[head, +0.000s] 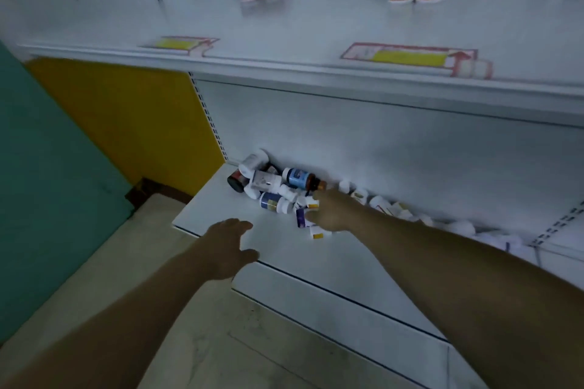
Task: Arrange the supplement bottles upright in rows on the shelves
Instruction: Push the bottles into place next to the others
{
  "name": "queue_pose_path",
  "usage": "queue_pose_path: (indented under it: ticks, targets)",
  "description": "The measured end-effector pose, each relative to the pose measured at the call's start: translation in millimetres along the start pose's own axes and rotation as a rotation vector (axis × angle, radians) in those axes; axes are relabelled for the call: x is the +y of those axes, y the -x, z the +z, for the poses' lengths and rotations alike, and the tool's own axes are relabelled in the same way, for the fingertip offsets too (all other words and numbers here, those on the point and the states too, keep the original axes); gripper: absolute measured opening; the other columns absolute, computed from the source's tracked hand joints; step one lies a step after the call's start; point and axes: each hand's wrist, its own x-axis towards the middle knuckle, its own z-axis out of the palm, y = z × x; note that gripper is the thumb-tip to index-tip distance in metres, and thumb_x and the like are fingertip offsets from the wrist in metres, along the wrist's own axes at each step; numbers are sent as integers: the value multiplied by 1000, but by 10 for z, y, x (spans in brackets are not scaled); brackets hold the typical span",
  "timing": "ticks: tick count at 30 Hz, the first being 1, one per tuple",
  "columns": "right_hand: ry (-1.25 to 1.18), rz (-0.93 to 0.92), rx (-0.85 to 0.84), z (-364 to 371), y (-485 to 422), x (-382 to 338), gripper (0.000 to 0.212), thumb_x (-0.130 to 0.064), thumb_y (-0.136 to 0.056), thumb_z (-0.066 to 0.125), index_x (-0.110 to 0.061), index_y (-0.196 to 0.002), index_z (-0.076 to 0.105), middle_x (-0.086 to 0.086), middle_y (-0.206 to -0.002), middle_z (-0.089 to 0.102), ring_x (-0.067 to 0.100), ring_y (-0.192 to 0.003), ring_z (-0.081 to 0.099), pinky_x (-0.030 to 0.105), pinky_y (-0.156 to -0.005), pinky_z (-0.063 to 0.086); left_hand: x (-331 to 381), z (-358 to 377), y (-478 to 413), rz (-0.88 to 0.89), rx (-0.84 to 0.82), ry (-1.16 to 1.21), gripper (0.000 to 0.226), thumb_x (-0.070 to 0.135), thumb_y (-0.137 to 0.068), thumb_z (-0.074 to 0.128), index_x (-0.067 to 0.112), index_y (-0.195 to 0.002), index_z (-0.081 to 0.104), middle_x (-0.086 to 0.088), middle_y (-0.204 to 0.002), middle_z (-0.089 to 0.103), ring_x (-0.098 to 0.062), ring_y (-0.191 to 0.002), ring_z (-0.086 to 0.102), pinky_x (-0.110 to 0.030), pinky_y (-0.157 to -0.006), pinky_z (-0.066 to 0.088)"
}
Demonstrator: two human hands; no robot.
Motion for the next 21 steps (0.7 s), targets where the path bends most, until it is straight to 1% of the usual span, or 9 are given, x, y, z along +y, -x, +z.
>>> queue_pose_path:
  ticks: [2,5,8,9,12,14,16,19,21]
  targets:
    - [-5,59,-11,124,-157,-29,36,-40,-90,52,-13,-114,54,10,-118,60,25,-100,57,29,-79,45,-217,-109,-307,14,-41,-17,72,50,-88,55,23,-147,24,-2,-156,20,-20,-143,17,-36,-115,18]
    - [-9,206,-18,311,-357,-37,48,-42,-91,51,-10,-127,48,13,-123,54,27,-102,54,28,-73,41,-463,-242,-804,106,-47,-52,73,50,-88,56,21,-147,25,-4,-156,20,-22,-142,19,-35,-115,18]
    - [-72,369,26,522,-491,-64,49,-41,-89,55,-11,-126,46,12,-122,53,26,-95,53,30,-70,43,-654,-322,-1296,240,-7,-92,71,46,-85,61,17,-144,32,-8,-151,31,-26,-136,30,-38,-111,27]
    - [-96,414,51,606,-517,-75,50,-41,-88,57,-11,-127,46,12,-122,53,27,-96,53,31,-72,45,-698,-346,-1452,298,24,-96,69,43,-84,64,16,-141,38,-10,-147,37,-27,-132,36,-39,-109,31]
    - [-136,509,126,851,-609,-95,58,-38,-86,63,-13,-135,43,12,-131,48,29,-113,51,34,-86,47,-773,-392,-1889,450,122,-99,62,36,-79,71,14,-133,48,-11,-135,50,-30,-120,48,-38,-101,39]
    - [-123,574,213,988,-671,-94,59,-37,-85,63,-15,-135,42,10,-134,44,29,-118,47,35,-90,44,-786,-358,-2154,505,138,-108,71,35,-78,73,14,-138,41,-11,-139,45,-30,-125,43,-38,-103,36]
    - [-77,673,317,1086,-751,-94,60,-43,-82,63,-16,-130,41,8,-132,45,29,-119,45,38,-89,41,-796,-284,-2390,522,122,-155,85,38,-78,72,14,-145,26,-10,-148,32,-30,-134,32,-44,-110,29]
    - [-89,796,372,1222,-885,-39,80,-60,-74,63,-16,-135,35,8,-134,44,29,-122,41,42,-92,39,-826,-103,-2632,524,69,-244,91,43,-82,66,13,-149,11,-13,-154,16,-30,-141,16,-43,-114,18]
    - [-83,833,365,1299,-961,8,91,-69,-70,60,-16,-138,31,9,-135,42,29,-123,41,44,-93,38,-831,-8,-2700,520,68,-299,89,43,-86,62,13,-150,8,-12,-155,12,-31,-142,13,-43,-115,18]
